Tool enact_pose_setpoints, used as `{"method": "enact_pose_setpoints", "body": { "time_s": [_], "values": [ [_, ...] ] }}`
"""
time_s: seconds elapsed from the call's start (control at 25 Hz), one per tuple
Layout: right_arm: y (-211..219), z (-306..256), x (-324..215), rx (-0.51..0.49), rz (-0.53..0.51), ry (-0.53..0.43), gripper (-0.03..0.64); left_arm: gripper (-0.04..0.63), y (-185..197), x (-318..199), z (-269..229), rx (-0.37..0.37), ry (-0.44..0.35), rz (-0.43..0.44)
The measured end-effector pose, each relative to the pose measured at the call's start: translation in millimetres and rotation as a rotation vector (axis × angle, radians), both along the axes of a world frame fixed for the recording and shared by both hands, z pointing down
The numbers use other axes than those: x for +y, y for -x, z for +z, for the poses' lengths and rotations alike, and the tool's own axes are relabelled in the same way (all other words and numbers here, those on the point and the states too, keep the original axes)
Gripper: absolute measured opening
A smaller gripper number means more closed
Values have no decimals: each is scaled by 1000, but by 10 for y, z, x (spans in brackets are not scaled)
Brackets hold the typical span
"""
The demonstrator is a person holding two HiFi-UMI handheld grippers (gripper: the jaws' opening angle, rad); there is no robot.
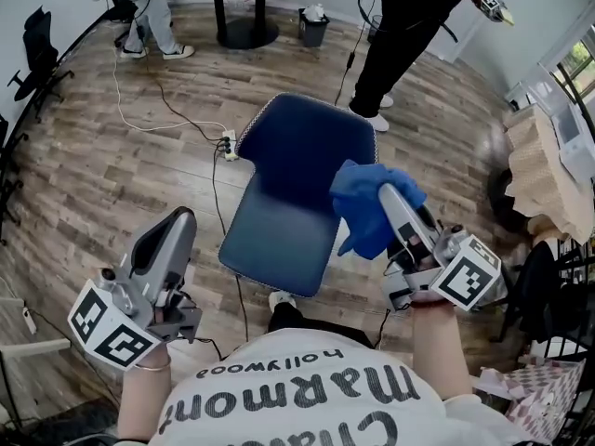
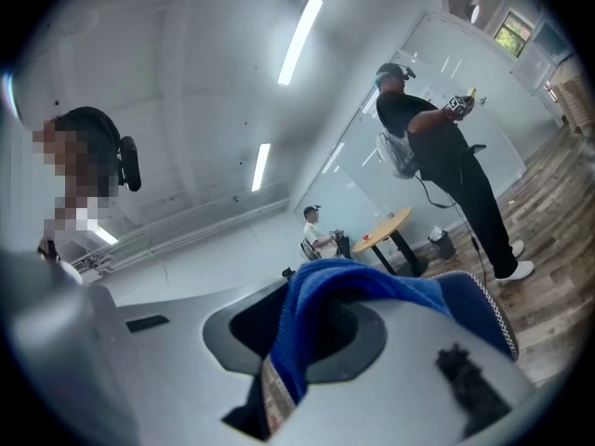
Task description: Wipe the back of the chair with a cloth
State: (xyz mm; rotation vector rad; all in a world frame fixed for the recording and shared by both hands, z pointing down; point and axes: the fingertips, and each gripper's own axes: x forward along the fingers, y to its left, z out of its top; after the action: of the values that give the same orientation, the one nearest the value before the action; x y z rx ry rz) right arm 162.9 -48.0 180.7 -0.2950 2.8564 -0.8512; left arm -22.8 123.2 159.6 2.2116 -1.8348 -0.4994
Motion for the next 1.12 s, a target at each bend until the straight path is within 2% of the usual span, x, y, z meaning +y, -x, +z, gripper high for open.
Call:
{"method": "enact_pose_setpoints", "body": {
  "time_s": [0.2, 0.48, 0.8, 1.0, 1.12],
  "values": [
    [156, -82, -290, -9, -43, -29, 61, 7, 78, -286, -52, -8, -8, -32],
    [436, -147, -761, -51, -60, -69, 61, 6, 235, -575, -130, -8, -24, -139],
    [748, -15, -830, -28, -74, -85, 61, 6, 293, -615, -30, 4, 25, -128],
    [953, 67, -788, -17, -66, -103, 62, 6, 432, -650, 23, -16, 25, -91],
    [1104, 73, -782, -21, -50, -96, 61, 6, 618, -684, 10, -19, -5, -57]
  ]
}}
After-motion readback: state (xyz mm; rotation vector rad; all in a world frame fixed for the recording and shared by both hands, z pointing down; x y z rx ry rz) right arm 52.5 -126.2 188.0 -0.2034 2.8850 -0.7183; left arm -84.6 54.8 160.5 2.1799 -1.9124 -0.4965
